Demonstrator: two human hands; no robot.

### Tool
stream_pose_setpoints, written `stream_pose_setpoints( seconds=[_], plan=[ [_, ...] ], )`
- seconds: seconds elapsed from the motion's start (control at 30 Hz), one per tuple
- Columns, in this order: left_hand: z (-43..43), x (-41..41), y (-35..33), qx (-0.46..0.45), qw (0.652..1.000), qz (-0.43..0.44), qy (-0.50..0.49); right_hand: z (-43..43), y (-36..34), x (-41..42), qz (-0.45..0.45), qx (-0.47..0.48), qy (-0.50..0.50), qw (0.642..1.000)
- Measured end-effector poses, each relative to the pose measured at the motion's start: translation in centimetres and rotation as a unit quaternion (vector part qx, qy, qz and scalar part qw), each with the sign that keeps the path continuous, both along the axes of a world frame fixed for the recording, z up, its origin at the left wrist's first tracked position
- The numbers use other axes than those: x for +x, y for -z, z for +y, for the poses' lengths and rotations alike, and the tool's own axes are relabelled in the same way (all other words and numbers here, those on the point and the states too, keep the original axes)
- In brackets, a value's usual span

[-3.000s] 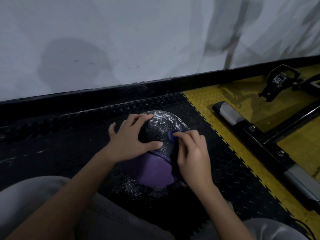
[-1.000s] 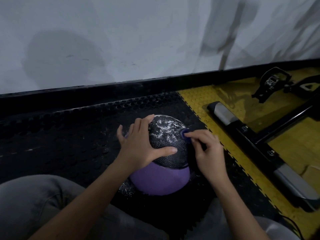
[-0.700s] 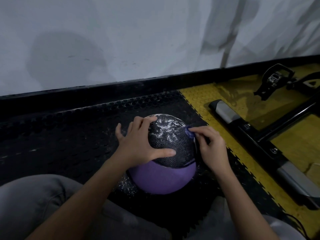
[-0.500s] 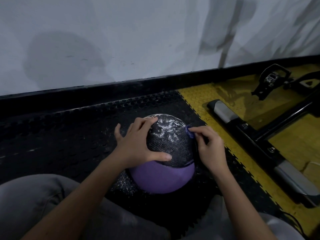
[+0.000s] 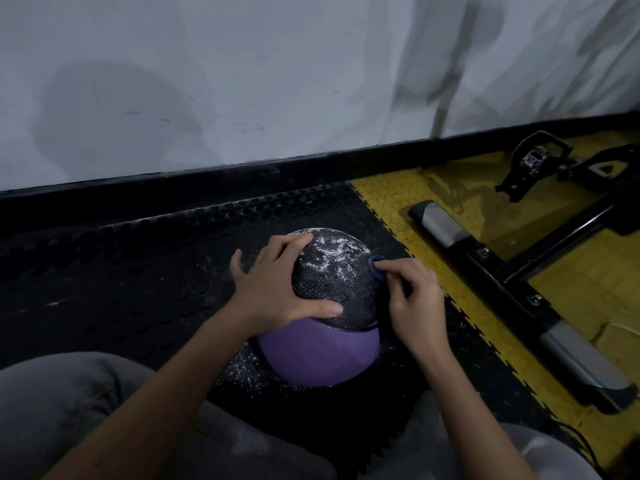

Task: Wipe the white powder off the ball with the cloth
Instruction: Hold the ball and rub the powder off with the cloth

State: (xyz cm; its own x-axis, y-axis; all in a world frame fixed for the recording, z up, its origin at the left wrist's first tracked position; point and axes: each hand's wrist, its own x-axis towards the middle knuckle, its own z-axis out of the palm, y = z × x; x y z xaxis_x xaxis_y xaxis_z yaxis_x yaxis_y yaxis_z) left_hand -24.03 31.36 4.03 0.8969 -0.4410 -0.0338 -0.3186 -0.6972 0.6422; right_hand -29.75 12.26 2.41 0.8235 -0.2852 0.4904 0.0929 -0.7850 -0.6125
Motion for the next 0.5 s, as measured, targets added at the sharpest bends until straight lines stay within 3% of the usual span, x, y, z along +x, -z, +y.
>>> stream_pose_setpoints(
  seconds=[0.17, 0.27, 0.4, 0.5],
  plan=[
    [-0.2, -0.1, 0.2, 0.007, 1.0, -0.02, -0.008, 3.9, 0.0, -2.8, -0.051, -0.18, -0.08, 0.979],
    [-0.2, 0.0, 0.2, 0.002, 1.0, -0.014, -0.006, 2.2, 0.2, -1.5, -0.035, -0.148, -0.051, 0.987],
    [-0.6, -0.1, 0.1, -0.009, 1.0, -0.011, 0.004, -0.7, 0.3, 0.1, 0.006, 0.01, 0.008, 1.0],
    [-1.0, -0.2, 0.3, -0.004, 1.0, -0.024, -0.004, 1.2, 0.2, -1.0, -0.013, -0.065, 0.019, 0.998]
  ],
)
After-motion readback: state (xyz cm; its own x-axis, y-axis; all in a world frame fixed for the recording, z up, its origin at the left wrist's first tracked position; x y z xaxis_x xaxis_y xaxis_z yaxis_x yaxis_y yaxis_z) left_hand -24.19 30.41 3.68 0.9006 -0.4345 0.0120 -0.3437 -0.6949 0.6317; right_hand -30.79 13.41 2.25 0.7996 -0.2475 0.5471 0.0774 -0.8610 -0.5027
